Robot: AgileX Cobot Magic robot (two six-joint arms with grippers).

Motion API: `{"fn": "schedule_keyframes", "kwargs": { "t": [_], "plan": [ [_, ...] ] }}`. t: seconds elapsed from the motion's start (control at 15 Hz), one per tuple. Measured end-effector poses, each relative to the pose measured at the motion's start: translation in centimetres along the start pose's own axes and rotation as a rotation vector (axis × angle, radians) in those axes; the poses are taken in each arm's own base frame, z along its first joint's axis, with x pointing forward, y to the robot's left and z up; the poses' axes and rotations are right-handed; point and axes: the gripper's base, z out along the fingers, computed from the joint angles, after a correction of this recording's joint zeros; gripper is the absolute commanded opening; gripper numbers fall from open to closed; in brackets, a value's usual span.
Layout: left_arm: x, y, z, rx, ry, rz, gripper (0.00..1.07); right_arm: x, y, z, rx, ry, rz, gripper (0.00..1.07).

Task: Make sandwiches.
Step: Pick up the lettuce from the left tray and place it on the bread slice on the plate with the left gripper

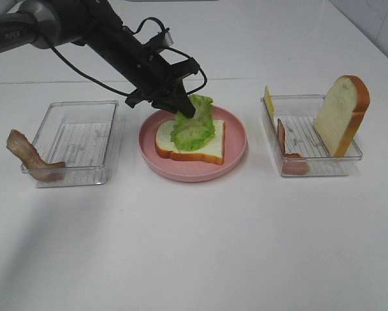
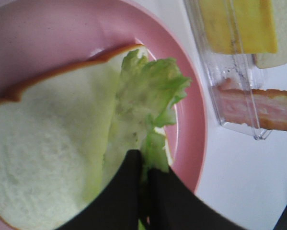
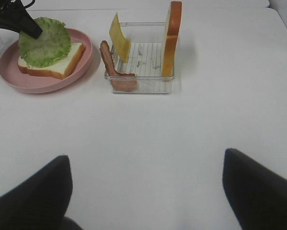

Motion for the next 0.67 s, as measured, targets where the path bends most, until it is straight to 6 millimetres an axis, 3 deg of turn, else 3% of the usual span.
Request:
{"fn": "schedule_keyframes", "kwargs": {
  "t": [0.13, 0.33, 0.4, 0.67],
  "plan": [
    [-0.11, 0.32, -0.01, -0.035, -0.012, 0.004, 0.2, 0.0, 0.0, 0.0, 0.0, 0.0, 0.0, 0.81],
    [-0.09, 0.39, 0.03, -0.039, -0.01, 0.002, 0.7, 0.0, 0.0, 0.0, 0.0, 0.0, 0.0, 0.81],
    [-0.09, 0.39, 0.03, -0.039, -0.01, 0.002, 0.8, 0.0, 0.0, 0.0, 0.0, 0.0, 0.0, 0.81],
    [0.06, 0.37, -0.77, -0.104, 0.015, 0.039, 0.81, 0.0, 0.0, 0.0, 0.0, 0.0, 0.0, 0.81]
  ]
}}
